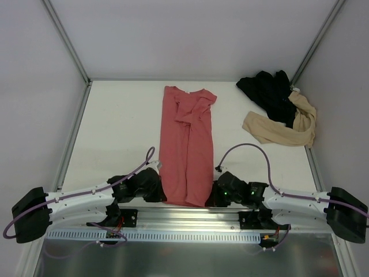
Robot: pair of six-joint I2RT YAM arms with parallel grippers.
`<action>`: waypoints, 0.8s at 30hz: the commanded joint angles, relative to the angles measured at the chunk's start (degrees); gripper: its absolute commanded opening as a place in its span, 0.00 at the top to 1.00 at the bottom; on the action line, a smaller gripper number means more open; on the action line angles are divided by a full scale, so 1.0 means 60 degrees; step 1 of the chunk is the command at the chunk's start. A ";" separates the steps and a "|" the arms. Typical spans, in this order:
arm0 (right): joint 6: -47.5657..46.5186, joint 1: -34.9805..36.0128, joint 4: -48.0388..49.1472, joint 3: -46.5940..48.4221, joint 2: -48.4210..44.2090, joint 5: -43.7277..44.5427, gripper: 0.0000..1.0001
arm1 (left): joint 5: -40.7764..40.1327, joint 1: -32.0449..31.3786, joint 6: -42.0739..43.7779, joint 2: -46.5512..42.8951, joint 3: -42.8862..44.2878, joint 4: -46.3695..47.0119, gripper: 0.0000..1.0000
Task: Fold and stack the t-shirts
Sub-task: Grab the bottom of the folded rectangular tshirt with both arms
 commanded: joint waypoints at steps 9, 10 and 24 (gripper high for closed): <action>0.0324 0.0949 -0.1751 0.0592 0.0161 0.0914 1.00 | -0.0554 -0.1730 -0.1017 0.0354 0.1222 -0.1385 1.00; 0.0222 0.0949 -0.1985 0.0884 -0.0028 0.0973 1.00 | -0.0613 -0.1833 -0.0930 0.0398 0.1443 -0.1561 1.00; -0.1067 0.0715 -0.5092 0.3710 -0.0984 0.1896 0.99 | -0.2005 -0.1892 0.0082 0.0384 0.4624 -0.4052 1.00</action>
